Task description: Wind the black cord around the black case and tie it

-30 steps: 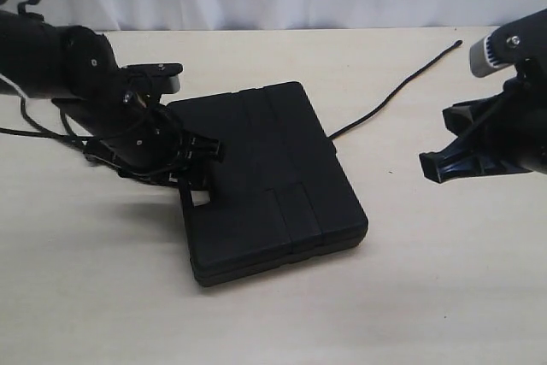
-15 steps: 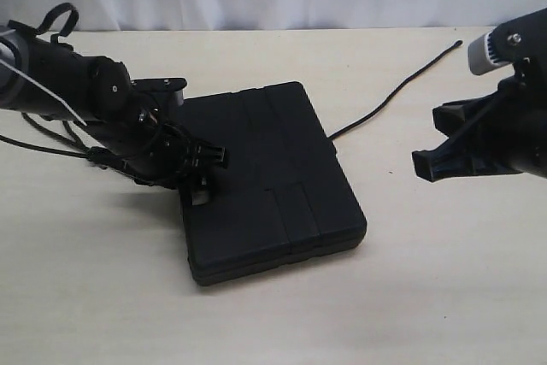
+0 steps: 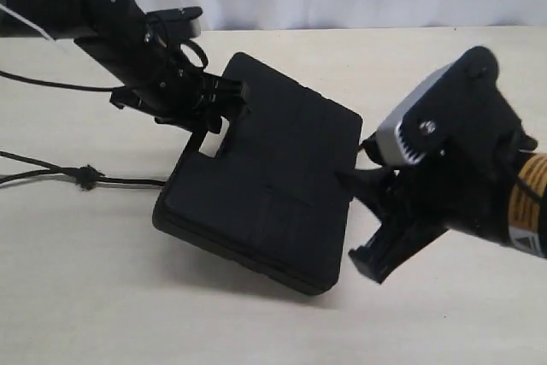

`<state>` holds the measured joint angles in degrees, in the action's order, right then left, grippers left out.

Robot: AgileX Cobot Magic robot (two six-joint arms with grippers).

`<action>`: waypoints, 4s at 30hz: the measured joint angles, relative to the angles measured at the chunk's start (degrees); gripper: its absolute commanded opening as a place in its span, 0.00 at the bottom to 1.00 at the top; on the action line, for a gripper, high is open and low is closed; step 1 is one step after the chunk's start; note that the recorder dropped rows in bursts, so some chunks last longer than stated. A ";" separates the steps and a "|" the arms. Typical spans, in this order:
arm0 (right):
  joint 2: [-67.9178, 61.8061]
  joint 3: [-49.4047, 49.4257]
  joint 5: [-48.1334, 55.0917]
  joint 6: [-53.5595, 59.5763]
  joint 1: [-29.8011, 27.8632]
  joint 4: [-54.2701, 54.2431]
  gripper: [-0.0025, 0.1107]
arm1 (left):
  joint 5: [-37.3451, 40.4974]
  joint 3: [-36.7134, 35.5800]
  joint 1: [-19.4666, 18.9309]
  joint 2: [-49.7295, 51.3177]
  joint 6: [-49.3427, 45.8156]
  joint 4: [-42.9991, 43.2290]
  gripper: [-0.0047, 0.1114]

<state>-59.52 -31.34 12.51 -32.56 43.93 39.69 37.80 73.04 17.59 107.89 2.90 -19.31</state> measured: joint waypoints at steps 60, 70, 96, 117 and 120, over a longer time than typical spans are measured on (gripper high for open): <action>-43.25 -14.47 30.25 -64.88 15.07 59.58 0.47 | 7.87 5.26 -10.20 -0.46 -4.53 -31.66 0.04; -43.29 -15.29 30.05 -64.88 15.18 59.57 0.06 | 6.78 5.28 -10.20 -0.47 -10.65 -32.50 0.04; -43.78 -15.33 29.35 -69.65 15.18 60.21 0.06 | 31.17 11.05 -14.13 -5.52 8.66 28.54 0.50; -43.67 -15.33 28.53 -69.93 15.08 60.07 0.06 | -14.48 -23.85 -21.34 -4.11 79.96 33.73 0.50; -43.67 -15.33 28.49 -69.93 15.08 60.07 0.06 | -16.32 -24.00 -24.14 -3.23 80.48 33.73 0.50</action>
<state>-103.19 -46.67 41.00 -102.49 59.01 99.77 21.48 49.04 -6.55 104.66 83.38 14.42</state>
